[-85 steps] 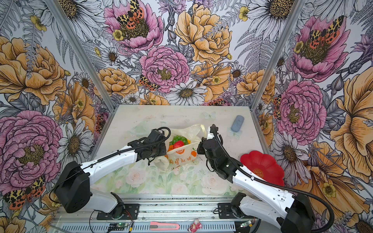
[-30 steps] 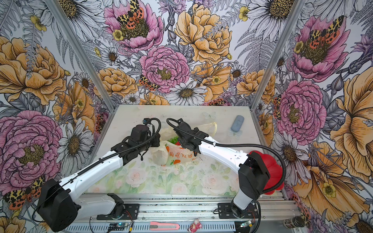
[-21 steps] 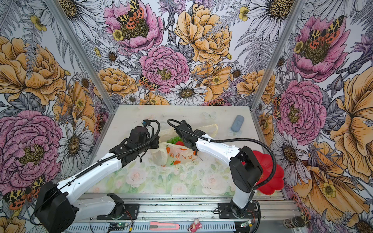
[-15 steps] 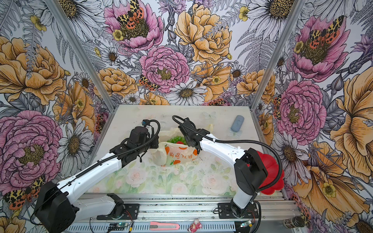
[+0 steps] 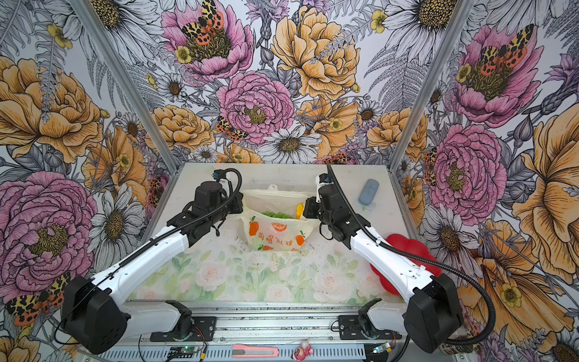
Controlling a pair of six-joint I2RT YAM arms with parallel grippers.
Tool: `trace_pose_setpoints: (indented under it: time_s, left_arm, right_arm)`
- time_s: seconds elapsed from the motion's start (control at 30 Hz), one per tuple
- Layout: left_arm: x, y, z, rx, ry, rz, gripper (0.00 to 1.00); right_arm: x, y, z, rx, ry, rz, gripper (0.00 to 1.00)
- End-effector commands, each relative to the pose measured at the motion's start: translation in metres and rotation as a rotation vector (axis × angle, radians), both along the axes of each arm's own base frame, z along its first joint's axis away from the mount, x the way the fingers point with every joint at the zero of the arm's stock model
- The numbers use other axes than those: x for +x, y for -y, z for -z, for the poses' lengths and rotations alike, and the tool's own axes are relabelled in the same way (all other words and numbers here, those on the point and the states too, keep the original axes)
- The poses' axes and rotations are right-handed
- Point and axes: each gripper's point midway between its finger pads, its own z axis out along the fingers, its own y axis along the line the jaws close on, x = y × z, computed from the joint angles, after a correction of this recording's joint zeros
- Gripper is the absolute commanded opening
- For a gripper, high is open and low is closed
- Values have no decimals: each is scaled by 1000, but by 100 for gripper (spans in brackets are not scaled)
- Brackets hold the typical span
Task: Take the fake fruits out of the plastic bag
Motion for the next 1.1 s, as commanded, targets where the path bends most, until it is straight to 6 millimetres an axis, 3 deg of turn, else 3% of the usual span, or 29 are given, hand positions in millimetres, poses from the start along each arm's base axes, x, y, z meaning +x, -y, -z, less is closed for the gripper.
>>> trace_pose_setpoints:
  time_s: [0.0,0.1,0.27,0.37,0.47,0.63,0.73,0.83,0.93,1.07]
  left_arm:
    - [-4,5,8,84,-30,-17,19]
    - [-11,2,16,152,-81,-63,42]
    - [-26,4,24,244,-145,-114,69]
    - [-28,-3,35,267,-198,-167,73]
    - [-33,-10,49,275,-239,-202,76]
    - [-50,-6,58,214,-267,-188,83]
    - [-58,4,68,141,-289,-143,85]
    - [-62,3,88,95,-322,-136,83]
    - [-66,-6,106,48,-354,-131,69]
    - [-76,-2,108,-2,-303,-68,56]
  right_arm:
    - [-1,1,-7,61,21,26,0]
    - [-5,-2,-4,54,20,17,0]
    - [-9,-12,-5,31,31,-8,0]
    - [-11,-17,-6,11,46,-18,0]
    - [-11,-10,-5,-6,56,14,0]
    - [-10,0,-6,-16,63,58,0]
    - [-8,-1,-5,-17,60,60,0]
    - [-6,3,-5,-15,59,82,0]
    - [-2,14,-2,-1,45,115,0]
    - [8,32,11,53,-20,162,0]
